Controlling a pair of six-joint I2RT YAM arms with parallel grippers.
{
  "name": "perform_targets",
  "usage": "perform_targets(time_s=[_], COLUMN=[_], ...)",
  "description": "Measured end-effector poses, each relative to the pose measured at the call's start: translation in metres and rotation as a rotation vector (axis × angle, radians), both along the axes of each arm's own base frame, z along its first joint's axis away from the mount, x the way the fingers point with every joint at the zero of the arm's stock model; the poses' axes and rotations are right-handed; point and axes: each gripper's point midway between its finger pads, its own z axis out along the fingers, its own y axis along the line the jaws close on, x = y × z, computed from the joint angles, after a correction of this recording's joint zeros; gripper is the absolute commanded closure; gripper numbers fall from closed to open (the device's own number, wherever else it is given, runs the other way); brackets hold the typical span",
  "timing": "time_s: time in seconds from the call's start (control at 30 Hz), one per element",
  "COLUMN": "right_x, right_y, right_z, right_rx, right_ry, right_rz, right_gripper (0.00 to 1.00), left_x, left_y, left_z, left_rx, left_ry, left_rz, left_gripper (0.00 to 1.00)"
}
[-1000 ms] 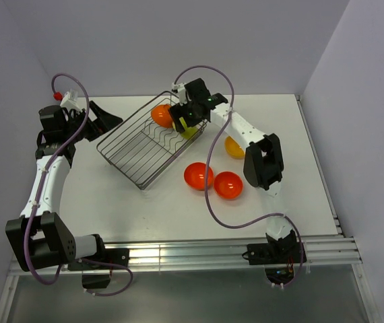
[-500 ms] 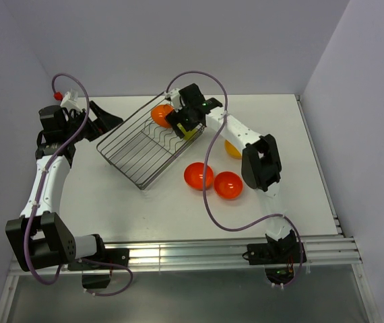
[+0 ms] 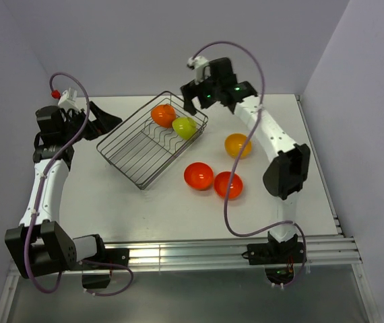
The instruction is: Load the bowls into the dish rack
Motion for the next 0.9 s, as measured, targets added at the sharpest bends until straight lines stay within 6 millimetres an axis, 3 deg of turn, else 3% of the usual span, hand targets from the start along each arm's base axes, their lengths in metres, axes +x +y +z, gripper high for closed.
perform_targets(time_s=[0.1, 0.2, 0.3, 0.4, 0.53, 0.67, 0.9], right_x=[0.008, 0.006, -0.002, -0.010, -0.023, -0.030, -0.032], right_y=[-0.047, -0.107, -0.158, -0.190, -0.220, -0.233, -0.231], right_z=[0.038, 0.045, 0.023, -0.013, -0.068, -0.112, -0.147], right_rx=[0.077, 0.104, 0.093, 0.059, 0.010, -0.017, -0.018], right_ry=[-0.030, -0.011, 0.064, 0.168, 0.318, 0.438, 0.533], right_rz=[-0.090, -0.210, -0.321, -0.396, -0.473, -0.520, -0.544], right_gripper=[0.03, 0.05, 0.10, 0.12, 0.16, 0.19, 0.26], left_x=[-0.003, -0.005, -0.005, -0.006, -0.001, 0.001, -0.002], left_y=[0.001, 0.004, 0.007, 0.009, 0.015, 0.021, 0.022], left_z=[0.006, 0.007, 0.005, 0.007, 0.013, 0.010, 0.003], left_rx=[0.037, 0.088, 0.144, 0.199, 0.271, 0.317, 0.342], left_ry=[-0.038, -0.066, -0.074, -0.081, -0.102, -0.110, -0.104], left_rz=[-0.003, -0.010, -0.020, -0.038, -0.043, -0.031, -0.038], left_gripper=[0.00, 0.01, 0.01, 0.00, 0.01, 0.01, 0.01])
